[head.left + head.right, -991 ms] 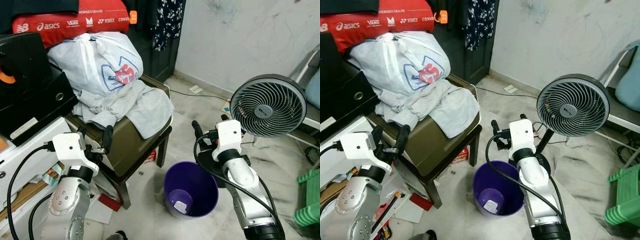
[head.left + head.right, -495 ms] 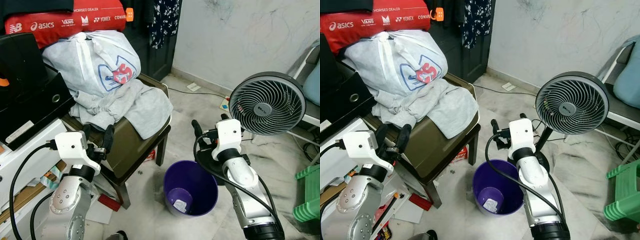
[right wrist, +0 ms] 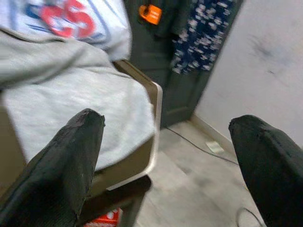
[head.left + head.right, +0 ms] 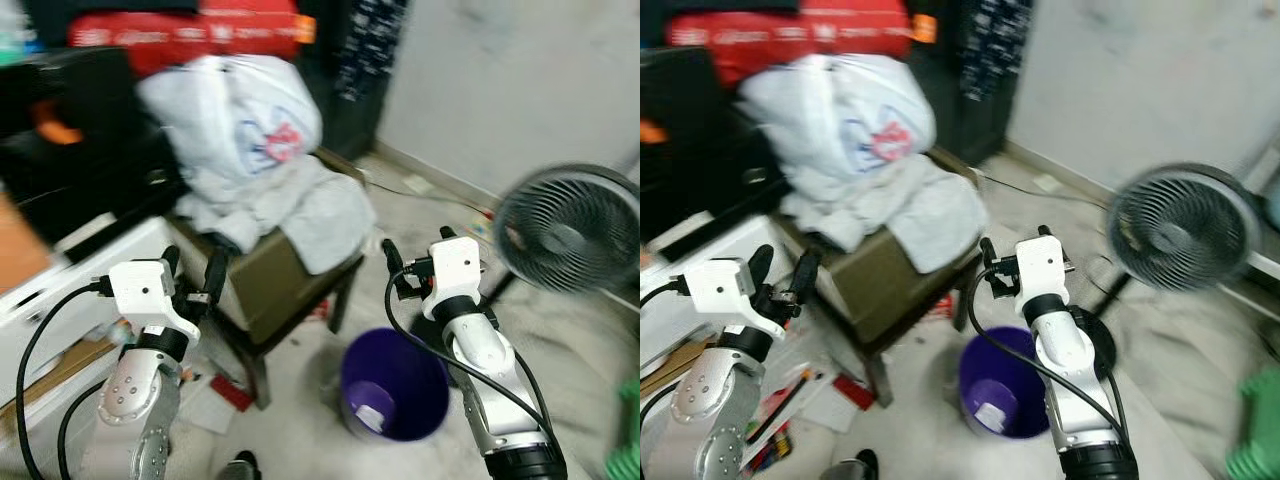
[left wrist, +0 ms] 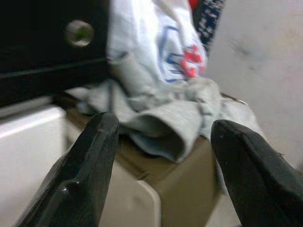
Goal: Clean up the room
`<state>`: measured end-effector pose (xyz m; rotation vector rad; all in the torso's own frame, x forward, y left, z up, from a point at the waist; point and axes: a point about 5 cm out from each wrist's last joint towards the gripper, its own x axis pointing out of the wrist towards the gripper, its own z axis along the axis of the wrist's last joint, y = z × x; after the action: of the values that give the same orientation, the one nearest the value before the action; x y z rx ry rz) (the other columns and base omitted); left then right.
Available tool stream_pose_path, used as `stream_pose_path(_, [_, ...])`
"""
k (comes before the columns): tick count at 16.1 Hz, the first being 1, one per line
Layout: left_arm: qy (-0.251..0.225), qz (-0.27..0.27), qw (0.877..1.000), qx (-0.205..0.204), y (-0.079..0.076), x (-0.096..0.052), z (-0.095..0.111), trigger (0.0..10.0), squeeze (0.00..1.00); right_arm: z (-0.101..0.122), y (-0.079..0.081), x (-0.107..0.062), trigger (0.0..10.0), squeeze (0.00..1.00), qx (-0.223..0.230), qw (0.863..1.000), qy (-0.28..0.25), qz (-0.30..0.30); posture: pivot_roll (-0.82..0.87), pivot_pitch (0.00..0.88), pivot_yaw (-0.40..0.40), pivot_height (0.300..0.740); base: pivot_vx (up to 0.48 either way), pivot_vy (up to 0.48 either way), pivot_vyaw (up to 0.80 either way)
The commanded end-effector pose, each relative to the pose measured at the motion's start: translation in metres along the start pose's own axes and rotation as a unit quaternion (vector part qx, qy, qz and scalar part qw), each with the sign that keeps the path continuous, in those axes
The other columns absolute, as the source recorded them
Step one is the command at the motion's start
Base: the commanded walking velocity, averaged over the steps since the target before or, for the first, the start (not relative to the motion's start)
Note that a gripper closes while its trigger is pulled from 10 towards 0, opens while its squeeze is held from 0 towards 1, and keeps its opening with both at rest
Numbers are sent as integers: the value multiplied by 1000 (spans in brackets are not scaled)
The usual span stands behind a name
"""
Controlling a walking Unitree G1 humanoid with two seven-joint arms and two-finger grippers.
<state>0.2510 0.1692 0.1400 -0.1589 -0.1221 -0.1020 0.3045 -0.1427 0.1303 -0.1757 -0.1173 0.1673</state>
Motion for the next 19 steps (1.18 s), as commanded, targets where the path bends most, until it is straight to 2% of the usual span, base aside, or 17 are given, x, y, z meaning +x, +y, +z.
stream_pose_path(1, [-2, -4, 1000, 1, -2, 0, 2, 10000, 0, 1, -2, 1, 10000, 0, 0, 1000, 0, -2, -25, 120, -70, 740, 0, 0, 800])
stream_pose_path(7, [-10, -7, 1000, 19, -4, 3, 5, 10000, 0, 2, -2, 3, 10000, 0, -1, 1000, -2, -3, -24, 118, -73, 740, 0, 0, 513])
stream_pose_path(9, [-25, -2, 999, 43, -5, 5, 11, 10000, 0, 5, -4, 6, 10000, 0, 1, 1000, -8, -6, -15, 116, -69, 740, 0, 0, 0])
stream_pose_path(12, [-29, -1, 998, 56, -7, 6, 13, 10000, 0, 8, -4, 10, 10000, 0, -2, 1000, -15, -7, -12, 115, -70, 740, 0, 0, 329])
stream_pose_path(15, [-47, -9, 996, 75, -14, 12, 20, 10000, 0, 18, 3, 20, 10000, 0, -4, 999, -34, 7, -4, 121, -71, 740, 0, 0, 800])
stream_pose_path(17, [-49, -13, 995, 81, -17, 14, 18, 10000, 0, 18, 9, 20, 10000, 0, -8, 999, -37, 16, -3, 110, -77, 740, 0, 0, 800])
stream_pose_path(19, [-51, -3, 995, 87, -15, 13, 18, 10000, 0, 17, 8, 19, 10000, 0, -9, 999, -38, 12, -1, 101, -76, 740, 0, 0, 522])
